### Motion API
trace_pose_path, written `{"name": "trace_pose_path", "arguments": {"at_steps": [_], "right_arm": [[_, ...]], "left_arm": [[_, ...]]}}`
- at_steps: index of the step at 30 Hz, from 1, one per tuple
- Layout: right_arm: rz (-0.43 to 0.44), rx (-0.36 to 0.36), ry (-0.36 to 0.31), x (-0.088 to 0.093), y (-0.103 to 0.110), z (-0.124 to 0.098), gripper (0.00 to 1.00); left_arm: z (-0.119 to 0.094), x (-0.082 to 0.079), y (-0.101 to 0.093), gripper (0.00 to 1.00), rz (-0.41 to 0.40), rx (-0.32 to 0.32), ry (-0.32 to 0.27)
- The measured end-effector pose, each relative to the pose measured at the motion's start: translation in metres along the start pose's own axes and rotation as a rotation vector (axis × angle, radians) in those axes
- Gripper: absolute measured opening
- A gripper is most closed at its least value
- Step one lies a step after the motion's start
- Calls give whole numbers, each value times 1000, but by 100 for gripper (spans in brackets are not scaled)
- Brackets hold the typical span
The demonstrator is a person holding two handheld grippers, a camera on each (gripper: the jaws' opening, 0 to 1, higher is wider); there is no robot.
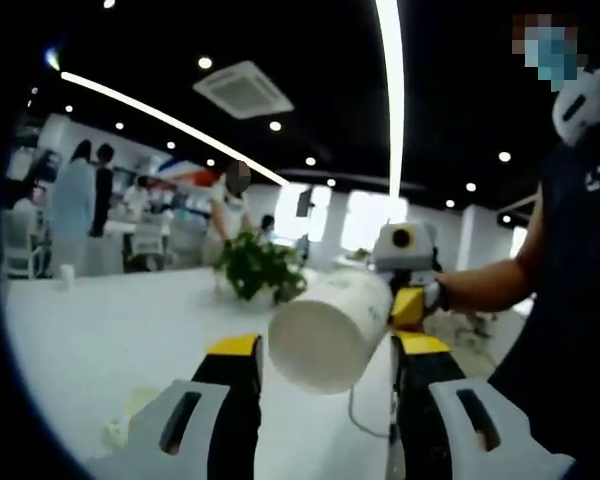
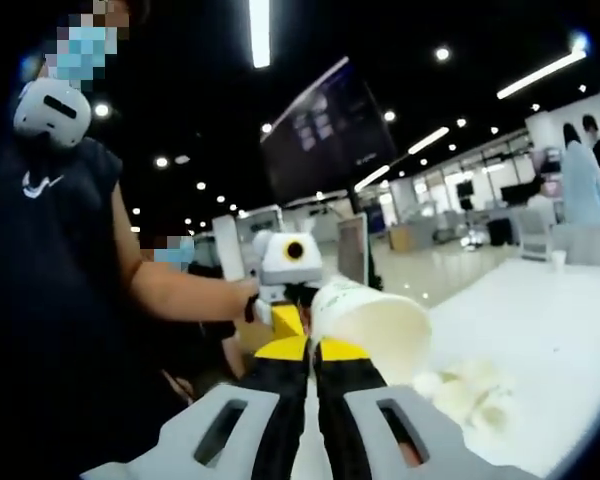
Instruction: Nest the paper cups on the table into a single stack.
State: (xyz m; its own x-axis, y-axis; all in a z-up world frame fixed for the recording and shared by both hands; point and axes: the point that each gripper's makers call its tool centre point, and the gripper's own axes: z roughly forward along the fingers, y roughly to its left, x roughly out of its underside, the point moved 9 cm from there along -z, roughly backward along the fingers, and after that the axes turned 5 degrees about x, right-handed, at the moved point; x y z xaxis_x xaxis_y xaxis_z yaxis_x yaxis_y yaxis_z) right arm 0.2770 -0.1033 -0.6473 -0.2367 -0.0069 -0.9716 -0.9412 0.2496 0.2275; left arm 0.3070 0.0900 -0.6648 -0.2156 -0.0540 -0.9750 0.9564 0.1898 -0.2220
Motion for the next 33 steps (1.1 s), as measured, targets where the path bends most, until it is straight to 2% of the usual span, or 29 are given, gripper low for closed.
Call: {"name": "trace_pose_path", "arguments": {"at_steps": [3, 5, 8, 9, 12, 13, 15, 18, 19, 20, 22, 23, 27, 30, 33], "right_arm": [[-4, 23, 22, -5, -2, 0, 0], [-16, 38, 66, -10, -3, 0, 0], [-72, 55, 116, -14, -1, 3, 0], [-81, 56, 130, -17, 0, 4, 0], [-100, 66, 162, -23, -1, 5, 0], [-112, 73, 175, -26, -1, 5, 0], [-145, 100, 232, -30, -2, 5, 0], [-167, 100, 260, -39, -1, 7, 0], [-178, 113, 304, -42, -3, 6, 0], [-189, 122, 319, -45, -4, 7, 0], [-192, 149, 356, -50, -6, 8, 0], [-189, 163, 382, -52, -7, 8, 0], [-219, 183, 456, -58, -7, 12, 0], [-270, 201, 547, -59, -9, 14, 0], [-288, 203, 662, -58, -8, 18, 0]], "left_arm": [[-1, -1, 8, 73, 9, -76, 33], [-3, -1, 13, 86, 29, -129, 53], [-9, 5, 22, 95, 70, -228, 124], [-12, 7, 24, 96, 89, -263, 142], [-19, 12, 25, 96, 62, -319, 157], [-24, 16, 29, 98, 50, -367, 157], [-30, 20, 29, 98, 32, -384, 148], [-38, 24, 29, 98, 31, -420, 150], [-42, 27, 29, 98, 53, -440, 172], [-46, 30, 29, 98, 79, -459, 212], [-53, 37, 29, 98, 168, -503, 333], [-53, 39, 26, 98, 184, -504, 346], [-57, 48, 18, 98, 180, -486, 354], [-62, 51, 18, 98, 144, -501, 342], [-67, 52, 20, 98, 106, -528, 302]]}}
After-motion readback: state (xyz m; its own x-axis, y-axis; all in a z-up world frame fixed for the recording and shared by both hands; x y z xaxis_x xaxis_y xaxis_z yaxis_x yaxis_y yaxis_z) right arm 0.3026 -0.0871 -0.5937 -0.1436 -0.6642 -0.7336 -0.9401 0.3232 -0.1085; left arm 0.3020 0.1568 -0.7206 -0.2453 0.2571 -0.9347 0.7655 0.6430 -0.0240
